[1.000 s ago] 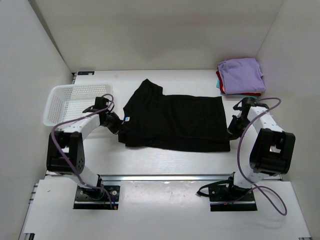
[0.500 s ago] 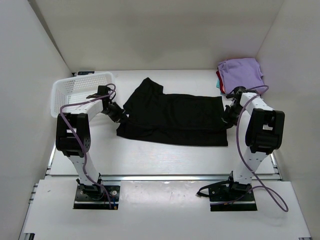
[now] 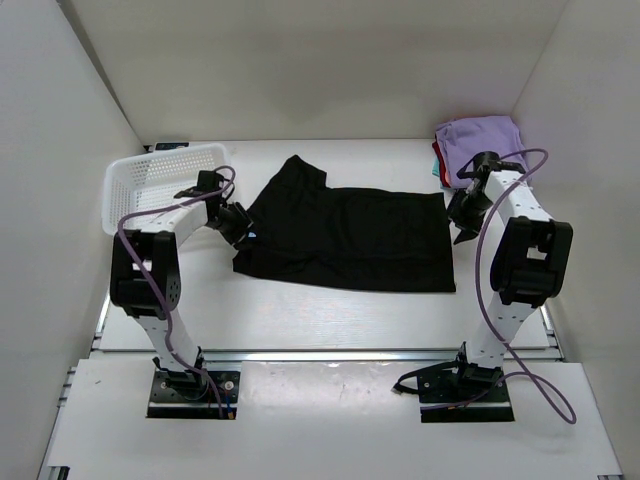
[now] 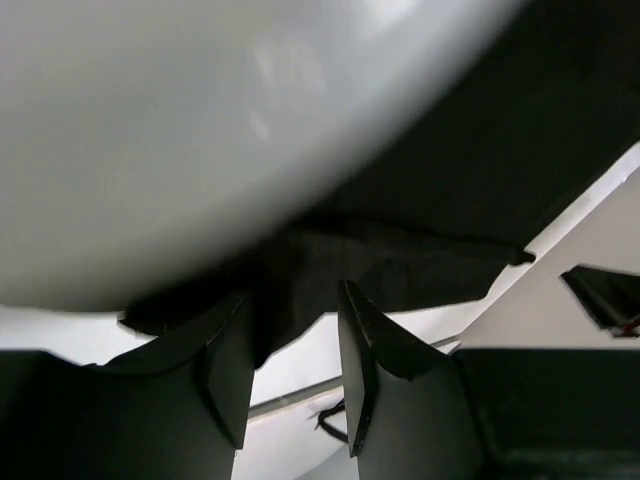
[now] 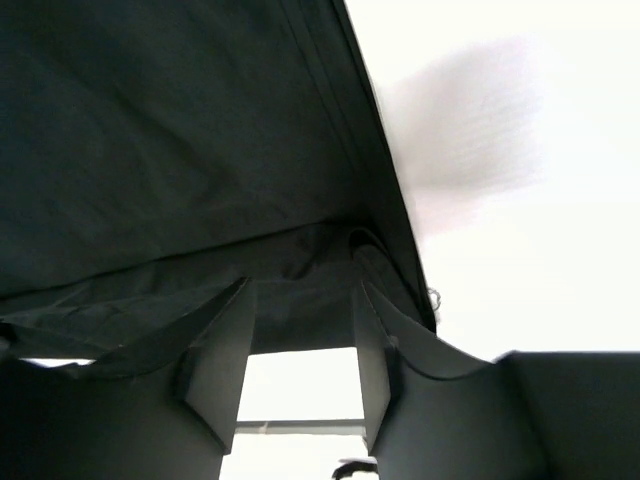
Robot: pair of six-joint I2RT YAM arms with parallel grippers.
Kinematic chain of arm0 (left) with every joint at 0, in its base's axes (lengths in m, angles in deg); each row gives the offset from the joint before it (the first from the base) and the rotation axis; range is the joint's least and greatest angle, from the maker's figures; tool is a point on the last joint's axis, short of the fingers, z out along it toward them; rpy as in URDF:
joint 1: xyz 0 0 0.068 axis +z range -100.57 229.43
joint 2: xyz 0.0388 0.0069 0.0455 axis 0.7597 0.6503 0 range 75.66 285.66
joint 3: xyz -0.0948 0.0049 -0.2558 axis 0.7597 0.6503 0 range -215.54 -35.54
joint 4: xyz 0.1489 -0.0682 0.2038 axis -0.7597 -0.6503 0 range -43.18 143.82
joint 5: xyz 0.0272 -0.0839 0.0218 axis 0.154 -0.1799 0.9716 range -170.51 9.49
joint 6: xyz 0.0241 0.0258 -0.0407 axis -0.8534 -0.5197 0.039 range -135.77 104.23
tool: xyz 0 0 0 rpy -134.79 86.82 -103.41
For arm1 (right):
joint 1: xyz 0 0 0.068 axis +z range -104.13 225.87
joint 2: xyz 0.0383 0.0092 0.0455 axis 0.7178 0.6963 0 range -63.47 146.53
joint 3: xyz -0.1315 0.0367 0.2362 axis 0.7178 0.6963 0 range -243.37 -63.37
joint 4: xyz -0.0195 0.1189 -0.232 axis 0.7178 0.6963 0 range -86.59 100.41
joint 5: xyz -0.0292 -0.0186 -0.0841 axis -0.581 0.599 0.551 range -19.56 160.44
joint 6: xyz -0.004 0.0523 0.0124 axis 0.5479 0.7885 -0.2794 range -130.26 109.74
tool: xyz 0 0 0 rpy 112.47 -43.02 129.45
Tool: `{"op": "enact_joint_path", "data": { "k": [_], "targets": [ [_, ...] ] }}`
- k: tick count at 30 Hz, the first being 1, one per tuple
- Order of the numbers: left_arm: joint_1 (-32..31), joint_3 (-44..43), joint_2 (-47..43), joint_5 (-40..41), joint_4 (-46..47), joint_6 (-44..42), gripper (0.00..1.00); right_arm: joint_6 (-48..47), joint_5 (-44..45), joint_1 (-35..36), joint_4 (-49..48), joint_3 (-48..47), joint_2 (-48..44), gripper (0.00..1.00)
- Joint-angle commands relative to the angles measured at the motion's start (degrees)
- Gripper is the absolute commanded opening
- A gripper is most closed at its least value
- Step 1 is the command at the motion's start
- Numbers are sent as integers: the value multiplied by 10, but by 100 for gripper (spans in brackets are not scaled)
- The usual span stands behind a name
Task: Fold and stack the t-shirts
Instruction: Fold the flattened tshirt in 1/3 of the way
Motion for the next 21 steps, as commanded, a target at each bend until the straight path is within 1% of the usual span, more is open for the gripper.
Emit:
{"op": "enact_joint_path", "data": {
  "k": [1, 2, 4, 8, 10, 11, 13, 14, 16, 17, 19, 21],
  "targets": [
    [-9, 17, -82, 5, 0, -19, 48, 1, 18, 6, 2, -33, -26, 42],
    [-16, 23, -85, 11, 1, -22, 48, -4, 19, 8, 2, -40, -31, 43],
    [-24, 32, -122, 20, 8, -37, 52, -9, 31, 10, -6, -59, -42, 48],
    [-54, 17, -169, 69, 1, -52, 53, -21, 43, 16, -15, -80, -53, 51],
    [-65, 4, -179, 92, 15, -45, 52, -23, 43, 16, -23, -84, -61, 50],
    [-68, -5, -176, 91, 21, -41, 52, -23, 40, 18, -25, -86, -61, 50],
    [-75, -27, -166, 116, 46, -34, 51, -21, 38, 20, -30, -93, -67, 50],
    [-82, -60, -138, 145, 53, -44, 52, -22, 41, 27, -35, -97, -71, 50],
    [-93, -103, -102, 178, 29, -58, 56, -22, 37, 30, -34, -109, -66, 51],
    [-95, -127, -94, 182, 11, -65, 55, -23, 39, 27, -31, -113, -67, 50],
    [-92, -129, -83, 188, 15, -66, 55, -25, 40, 27, -33, -115, -70, 50],
    [-81, -124, -69, 199, 56, -49, 54, -22, 40, 26, -48, -104, -70, 51]
  ]
}}
